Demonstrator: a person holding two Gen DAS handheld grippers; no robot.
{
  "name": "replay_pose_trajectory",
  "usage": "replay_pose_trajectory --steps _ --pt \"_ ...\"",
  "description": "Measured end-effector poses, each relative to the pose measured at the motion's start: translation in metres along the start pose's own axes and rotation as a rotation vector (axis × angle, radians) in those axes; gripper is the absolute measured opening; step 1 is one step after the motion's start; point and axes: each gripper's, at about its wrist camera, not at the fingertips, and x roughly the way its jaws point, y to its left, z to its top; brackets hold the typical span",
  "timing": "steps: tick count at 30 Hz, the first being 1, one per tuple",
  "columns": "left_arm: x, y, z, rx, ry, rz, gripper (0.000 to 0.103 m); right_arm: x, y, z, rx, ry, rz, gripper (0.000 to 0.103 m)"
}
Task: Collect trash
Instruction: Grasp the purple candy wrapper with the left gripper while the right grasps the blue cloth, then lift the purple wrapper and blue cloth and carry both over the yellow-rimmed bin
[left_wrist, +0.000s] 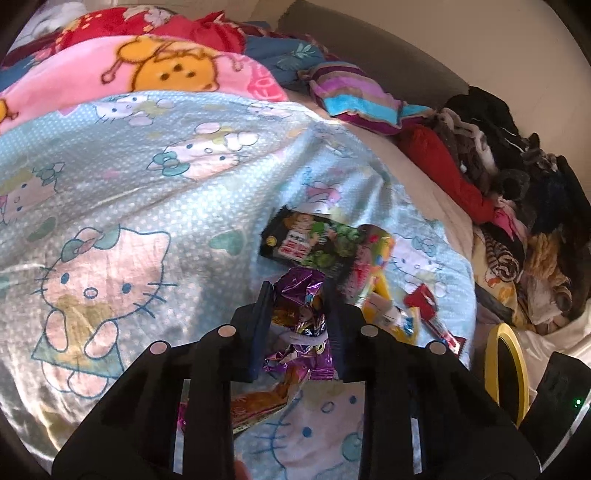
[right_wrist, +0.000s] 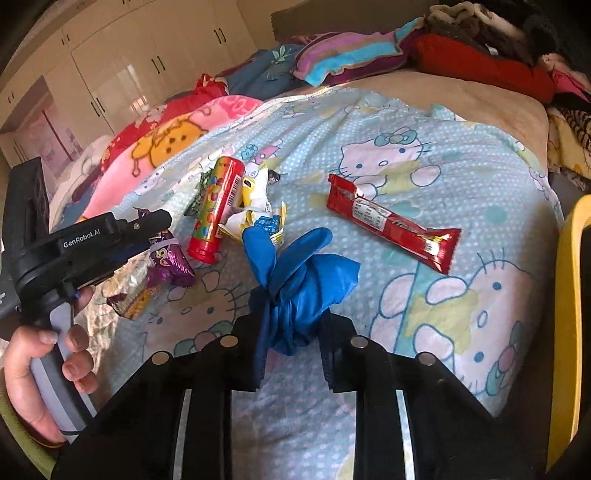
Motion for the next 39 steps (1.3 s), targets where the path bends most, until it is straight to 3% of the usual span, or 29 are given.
replay_pose_trajectory --steps 8,26,39 --pt "-0.017 -0.023 -0.001 0.054 -0.021 -0.049 0.02 -0.024 -0.008 -0.007 0.04 -0.026 0.034 0.023" --pt "-0.047 -0.071 -0.001 0.161 -0.068 -0.108 0.02 -0.074 0.009 -0.015 -0.092 -0.129 0.012 0.023" --pt "-0.065 -0.096 -0.002 0.211 -0.095 -0.139 0.02 -0.107 -0.002 -0.013 -0.079 -0.173 -0.001 0.023"
